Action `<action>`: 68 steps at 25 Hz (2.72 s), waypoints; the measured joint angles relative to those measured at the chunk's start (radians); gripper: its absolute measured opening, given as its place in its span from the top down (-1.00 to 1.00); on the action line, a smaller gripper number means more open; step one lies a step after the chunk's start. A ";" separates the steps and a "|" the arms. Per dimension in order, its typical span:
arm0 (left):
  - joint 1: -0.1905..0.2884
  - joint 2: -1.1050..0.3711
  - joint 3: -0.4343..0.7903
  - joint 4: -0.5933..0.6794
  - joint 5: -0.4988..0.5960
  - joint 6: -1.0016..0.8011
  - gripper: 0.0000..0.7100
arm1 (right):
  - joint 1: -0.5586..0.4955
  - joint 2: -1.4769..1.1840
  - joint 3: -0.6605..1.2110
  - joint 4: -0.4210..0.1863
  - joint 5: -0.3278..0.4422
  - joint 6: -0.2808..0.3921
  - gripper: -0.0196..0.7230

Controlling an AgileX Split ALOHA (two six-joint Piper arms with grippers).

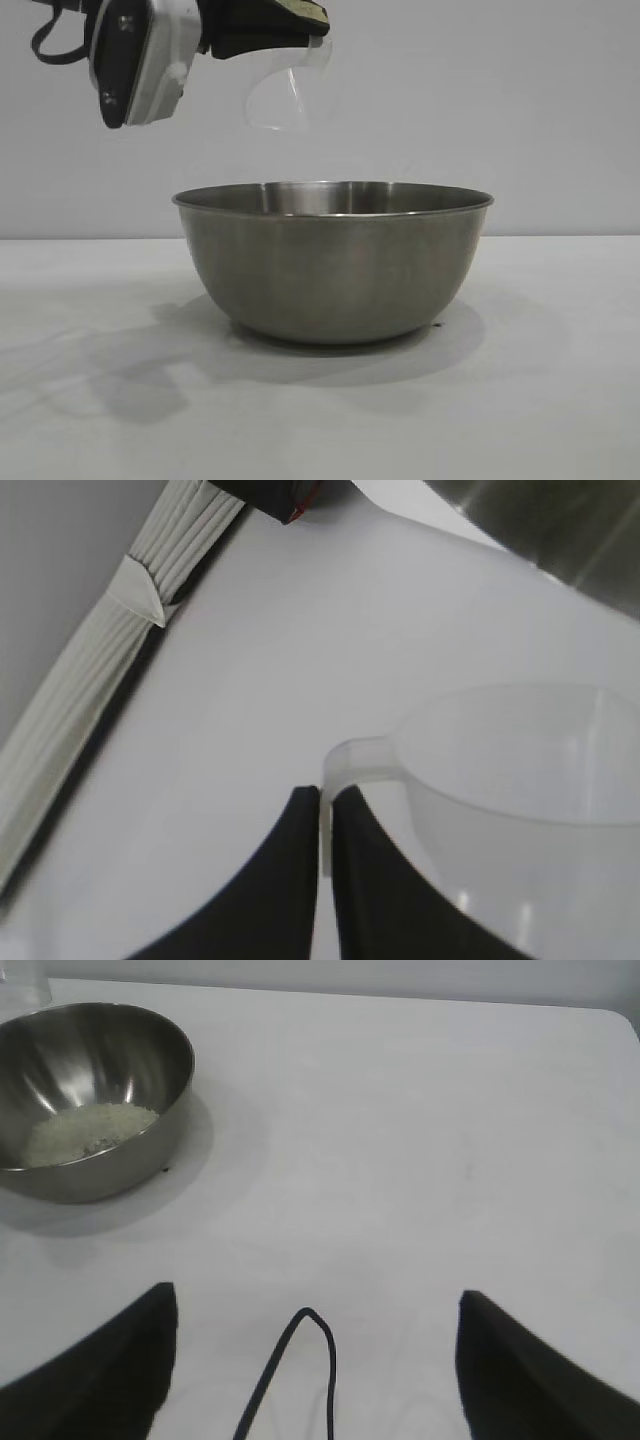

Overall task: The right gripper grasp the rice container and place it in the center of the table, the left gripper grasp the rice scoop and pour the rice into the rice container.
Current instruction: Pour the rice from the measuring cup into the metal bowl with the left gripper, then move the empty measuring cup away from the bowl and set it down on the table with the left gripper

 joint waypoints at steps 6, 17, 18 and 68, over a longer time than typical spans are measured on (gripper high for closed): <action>0.000 0.000 0.000 0.011 -0.038 0.015 1.00 | 0.000 0.000 0.000 0.000 0.000 0.000 -0.39; 0.000 0.000 0.000 -0.027 -0.042 -0.620 1.00 | 0.000 0.000 0.000 0.000 0.000 0.000 -0.39; 0.000 0.000 0.000 -0.055 -0.043 -0.704 1.00 | 0.000 0.000 0.000 0.000 0.000 0.000 -0.39; -0.001 0.295 0.295 -1.299 -0.159 -2.089 0.86 | 0.000 0.000 0.000 0.000 0.000 0.000 -0.39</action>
